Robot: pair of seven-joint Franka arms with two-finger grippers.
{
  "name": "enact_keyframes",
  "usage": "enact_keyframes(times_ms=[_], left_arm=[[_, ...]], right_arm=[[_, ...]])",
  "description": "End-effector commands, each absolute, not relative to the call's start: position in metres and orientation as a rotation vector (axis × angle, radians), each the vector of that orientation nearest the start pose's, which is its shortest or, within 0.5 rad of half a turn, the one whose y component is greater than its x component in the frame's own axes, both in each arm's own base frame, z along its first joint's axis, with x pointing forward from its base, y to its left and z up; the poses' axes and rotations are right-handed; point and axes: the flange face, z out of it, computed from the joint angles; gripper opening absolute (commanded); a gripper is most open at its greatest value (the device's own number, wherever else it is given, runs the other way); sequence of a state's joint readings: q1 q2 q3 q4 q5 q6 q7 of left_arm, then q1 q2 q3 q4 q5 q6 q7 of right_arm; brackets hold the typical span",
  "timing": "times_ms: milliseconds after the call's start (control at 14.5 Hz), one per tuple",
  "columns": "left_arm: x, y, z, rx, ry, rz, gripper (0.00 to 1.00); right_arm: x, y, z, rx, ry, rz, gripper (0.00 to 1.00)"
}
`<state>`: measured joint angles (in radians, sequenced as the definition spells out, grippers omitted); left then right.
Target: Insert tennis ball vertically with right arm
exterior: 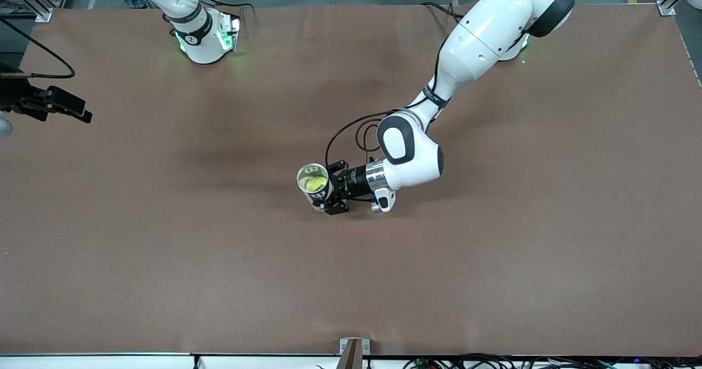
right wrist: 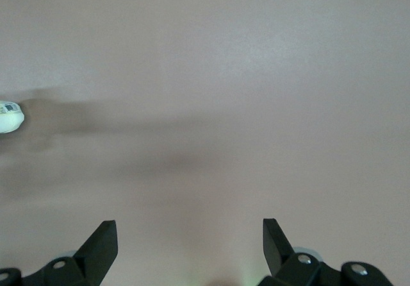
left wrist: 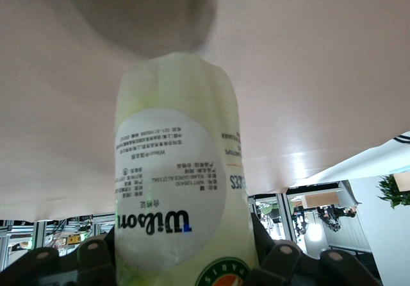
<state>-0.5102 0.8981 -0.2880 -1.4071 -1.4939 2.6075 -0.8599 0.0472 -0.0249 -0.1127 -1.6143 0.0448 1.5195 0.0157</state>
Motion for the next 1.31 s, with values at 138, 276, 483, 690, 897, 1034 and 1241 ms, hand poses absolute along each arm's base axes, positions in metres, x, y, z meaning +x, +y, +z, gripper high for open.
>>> enact_keyframes(times_ms=[138, 276, 483, 690, 897, 1034, 1241], left_arm=[[0.571, -0.476, 0.188, 1.547, 1.493, -0.794, 0.73], [0.573, -0.472, 0.183, 1.548, 1.498, -0.792, 0.73], [0.576, -0.467, 0.181, 1.539, 1.510, -0.792, 0.73], [0.573, -0.467, 0.167, 1.540, 1.525, -0.801, 0.73], [0.573, -0.466, 0.167, 1.539, 1.528, -0.801, 0.73], [0.574, -0.465, 0.167, 1.540, 1.528, -0.799, 1.00], [0.579, -0.458, 0.166, 1.533, 1.535, -0.792, 1.00]], right_arm=[[0.538, -0.033, 0.632, -3.126, 0.120, 0.005, 1.00], [0.541, -0.034, 0.641, -3.137, 0.118, -0.057, 1.00], [0.548, -0.034, 0.657, -3.128, 0.125, -0.154, 1.00], [0.559, -0.033, 0.670, -3.137, 0.118, -0.207, 1.00], [0.560, -0.032, 0.674, -3.125, 0.129, -0.221, 1.00], [0.560, -0.030, 0.674, -3.124, 0.127, -0.221, 1.00], [0.559, -0.030, 0.681, -3.130, 0.113, -0.243, 1.00]])
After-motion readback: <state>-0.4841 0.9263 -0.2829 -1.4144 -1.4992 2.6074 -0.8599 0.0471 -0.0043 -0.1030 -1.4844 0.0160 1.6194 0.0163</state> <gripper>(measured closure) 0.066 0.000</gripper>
